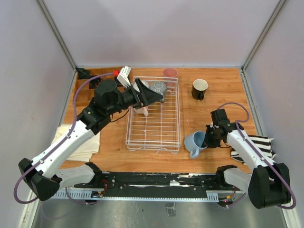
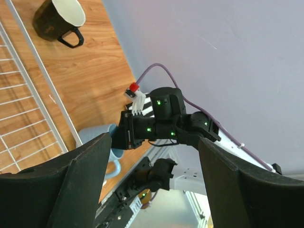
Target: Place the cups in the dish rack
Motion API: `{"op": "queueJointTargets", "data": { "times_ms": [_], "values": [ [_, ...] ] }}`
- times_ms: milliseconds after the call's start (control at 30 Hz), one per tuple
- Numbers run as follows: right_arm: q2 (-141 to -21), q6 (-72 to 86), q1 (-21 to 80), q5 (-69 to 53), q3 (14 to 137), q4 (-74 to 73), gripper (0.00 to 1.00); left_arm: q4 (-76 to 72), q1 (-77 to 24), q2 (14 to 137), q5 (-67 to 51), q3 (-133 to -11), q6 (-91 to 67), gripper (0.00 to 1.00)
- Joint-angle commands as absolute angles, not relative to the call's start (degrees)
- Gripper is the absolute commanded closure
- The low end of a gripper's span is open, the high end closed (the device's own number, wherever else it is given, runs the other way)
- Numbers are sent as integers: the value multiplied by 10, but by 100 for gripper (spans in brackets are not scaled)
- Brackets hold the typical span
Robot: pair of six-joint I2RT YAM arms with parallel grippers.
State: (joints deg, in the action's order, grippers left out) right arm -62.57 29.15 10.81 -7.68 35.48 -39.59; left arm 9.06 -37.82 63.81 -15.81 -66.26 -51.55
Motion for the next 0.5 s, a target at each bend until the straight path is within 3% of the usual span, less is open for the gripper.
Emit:
{"op": "queueJointTargets", "data": {
  "times_ms": [0,267,467],
  "values": [
    [-607,284,102,-97,376,-405,99,51,-374,639,-202,-640,-528,21],
    [-573,275,17,-211,497,-434,99,-53,-370,633,-279,-568,-584,21],
    [-576,355,-6,-309,562,-352,99,-153,-371,633,-305,-522,-661,21]
  ]
}}
